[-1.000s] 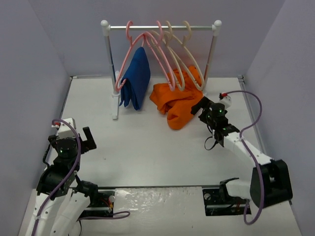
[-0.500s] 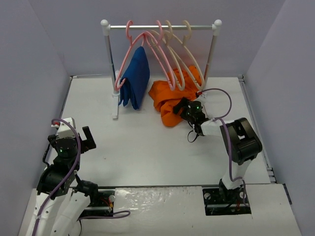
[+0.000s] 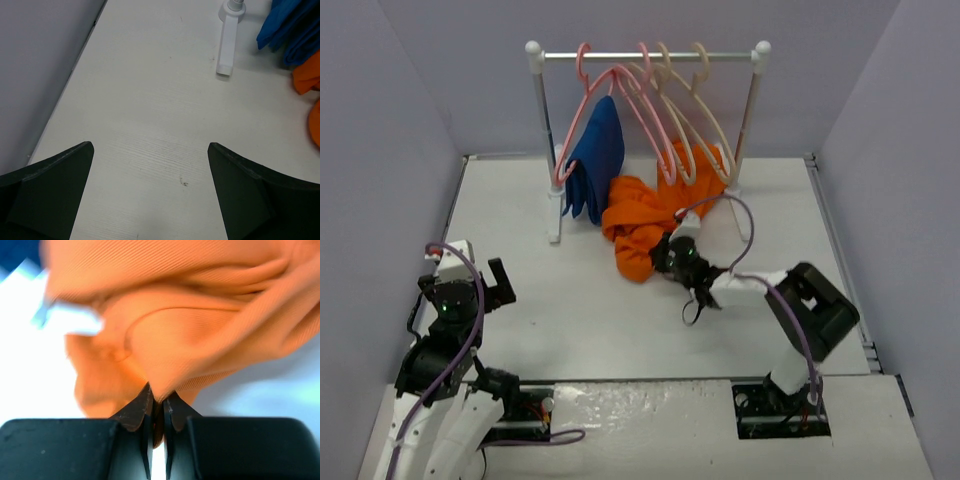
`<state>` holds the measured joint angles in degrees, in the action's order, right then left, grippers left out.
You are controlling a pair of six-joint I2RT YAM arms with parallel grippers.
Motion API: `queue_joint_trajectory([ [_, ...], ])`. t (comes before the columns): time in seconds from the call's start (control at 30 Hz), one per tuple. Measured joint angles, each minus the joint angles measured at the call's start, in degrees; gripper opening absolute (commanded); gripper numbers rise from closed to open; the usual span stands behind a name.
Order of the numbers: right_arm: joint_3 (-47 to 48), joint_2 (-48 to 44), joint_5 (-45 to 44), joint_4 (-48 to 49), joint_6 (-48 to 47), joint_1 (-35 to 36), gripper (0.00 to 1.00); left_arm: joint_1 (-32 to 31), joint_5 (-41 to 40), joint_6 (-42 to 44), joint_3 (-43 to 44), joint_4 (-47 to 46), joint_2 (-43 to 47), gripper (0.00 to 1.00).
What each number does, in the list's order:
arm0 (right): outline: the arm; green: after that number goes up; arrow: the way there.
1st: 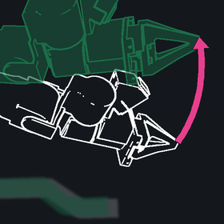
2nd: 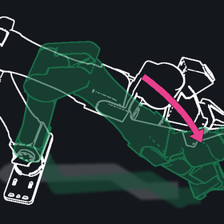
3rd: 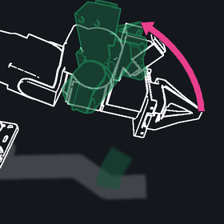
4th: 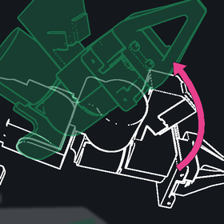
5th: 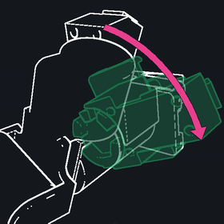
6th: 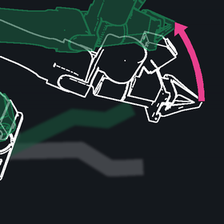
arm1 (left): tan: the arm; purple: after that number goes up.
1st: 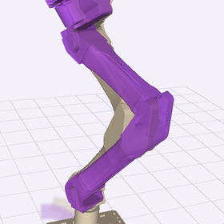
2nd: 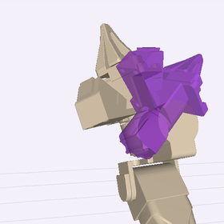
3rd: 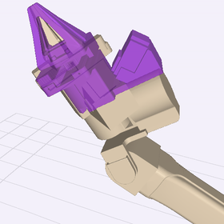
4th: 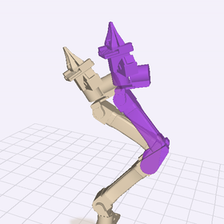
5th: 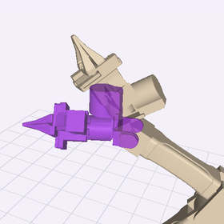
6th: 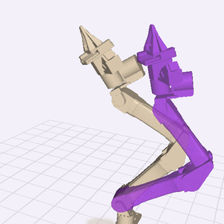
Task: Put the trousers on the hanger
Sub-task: Flatten out the trousers at the center of the board.
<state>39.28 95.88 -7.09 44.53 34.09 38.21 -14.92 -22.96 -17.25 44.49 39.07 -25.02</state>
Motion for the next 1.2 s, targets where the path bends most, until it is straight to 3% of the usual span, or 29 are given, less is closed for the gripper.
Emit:
queue_joint_trajectory([
  [0.17, 3.5, -5.2, -10.3, -9.4, -0.3, 22.6, 0.63, 0.0, 0.8, 0.0, 0.0, -0.2, 0.1, 0.97],
  [0.2, 5.9, -5.0, -11.6, -12.7, -0.6, 26.2, 0.68, 0.0, 1.2, 0.0, 0.0, -0.2, 0.1, 0.97],
  [0.37, 18.5, -2.4, -15.2, -23.6, -2.6, 33.4, 0.74, 0.0, 3.3, 0.0, 0.0, -0.3, -0.1, 0.97],
  [0.5, 19.2, -6.3, -21.8, -31.1, -2.4, 33.0, 0.78, 0.0, 3.7, 0.0, 0.0, -0.2, 0.2, 0.97],
  [0.67, 16.8, -15.0, -30.6, -40.7, 1.0, 29.1, 0.8, 0.0, 4.4, 0.0, 0.0, -0.3, 0.4, 0.97],
  [0.83, 12.5, -21.5, -34.5, -47.0, 4.6, 17.0, 0.92, 0.0, 5.1, 0.0, 0.0, -0.4, 0.1, 0.97],
  [1.0, 6.2, -25.0, -29.2, -47.9, 3.7, 2.8, 1.0, 0.0, 5.2, 0.0, -0.1, -0.4, 0.0, 0.97],
  [1.2, -2.3, -29.6, -16.5, -43.2, -1.8, -10.0, 1.0, 0.0, 5.3, 0.0, -0.1, -0.4, -0.1, 0.97],
])
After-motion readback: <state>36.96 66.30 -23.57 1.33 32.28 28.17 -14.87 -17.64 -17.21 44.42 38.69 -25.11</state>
